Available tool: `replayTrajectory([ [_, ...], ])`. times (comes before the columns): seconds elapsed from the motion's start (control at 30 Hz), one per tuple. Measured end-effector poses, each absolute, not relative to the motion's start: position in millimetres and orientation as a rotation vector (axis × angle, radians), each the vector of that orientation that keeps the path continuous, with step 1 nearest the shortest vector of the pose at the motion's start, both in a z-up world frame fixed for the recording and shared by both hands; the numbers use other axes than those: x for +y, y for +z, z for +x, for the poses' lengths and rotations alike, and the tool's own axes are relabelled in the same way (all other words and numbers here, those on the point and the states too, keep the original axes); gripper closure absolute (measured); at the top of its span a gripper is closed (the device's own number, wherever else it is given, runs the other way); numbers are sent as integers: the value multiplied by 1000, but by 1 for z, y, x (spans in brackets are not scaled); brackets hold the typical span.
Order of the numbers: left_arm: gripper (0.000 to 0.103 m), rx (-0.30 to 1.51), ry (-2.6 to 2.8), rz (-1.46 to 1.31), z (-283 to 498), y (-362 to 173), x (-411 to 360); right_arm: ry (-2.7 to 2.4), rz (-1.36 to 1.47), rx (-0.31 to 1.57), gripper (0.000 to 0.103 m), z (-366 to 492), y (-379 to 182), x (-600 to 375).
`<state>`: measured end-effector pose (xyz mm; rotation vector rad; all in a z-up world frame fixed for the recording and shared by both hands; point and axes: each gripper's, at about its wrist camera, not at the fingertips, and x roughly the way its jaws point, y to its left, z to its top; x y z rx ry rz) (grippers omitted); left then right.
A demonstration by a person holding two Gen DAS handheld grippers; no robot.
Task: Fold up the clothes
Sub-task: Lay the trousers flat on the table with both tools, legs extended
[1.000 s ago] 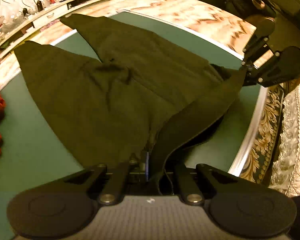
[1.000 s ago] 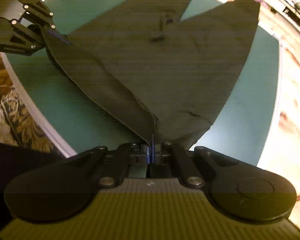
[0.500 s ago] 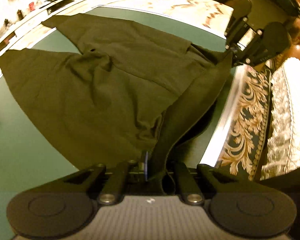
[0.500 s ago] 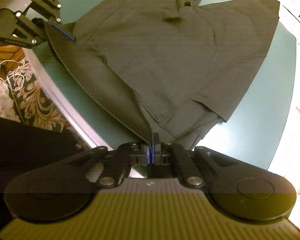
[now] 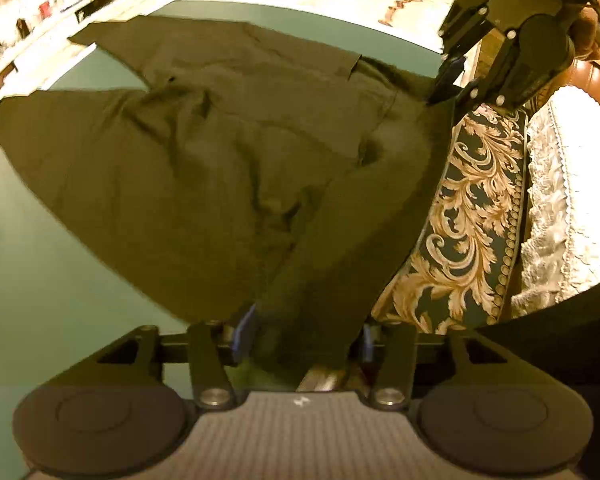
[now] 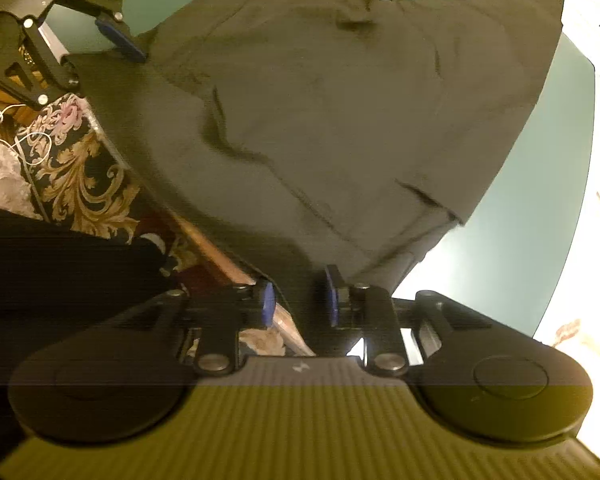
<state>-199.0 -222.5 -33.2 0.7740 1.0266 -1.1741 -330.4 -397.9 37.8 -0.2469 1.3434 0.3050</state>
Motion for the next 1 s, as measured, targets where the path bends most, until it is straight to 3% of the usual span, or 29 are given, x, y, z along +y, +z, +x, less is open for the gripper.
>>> replayTrajectory([
  [0.4,42,1126,-961,539,-126,9,-201,181,49,1310,71,-306,83,-465],
  [0.77,42,902,-925,496,-42,-7,-283,-15,123,1203,71,-183,46,-501],
  [1.0,42,881,-882,494,-2,-24,-303,-110,251,1154,71,-111,10,-536],
])
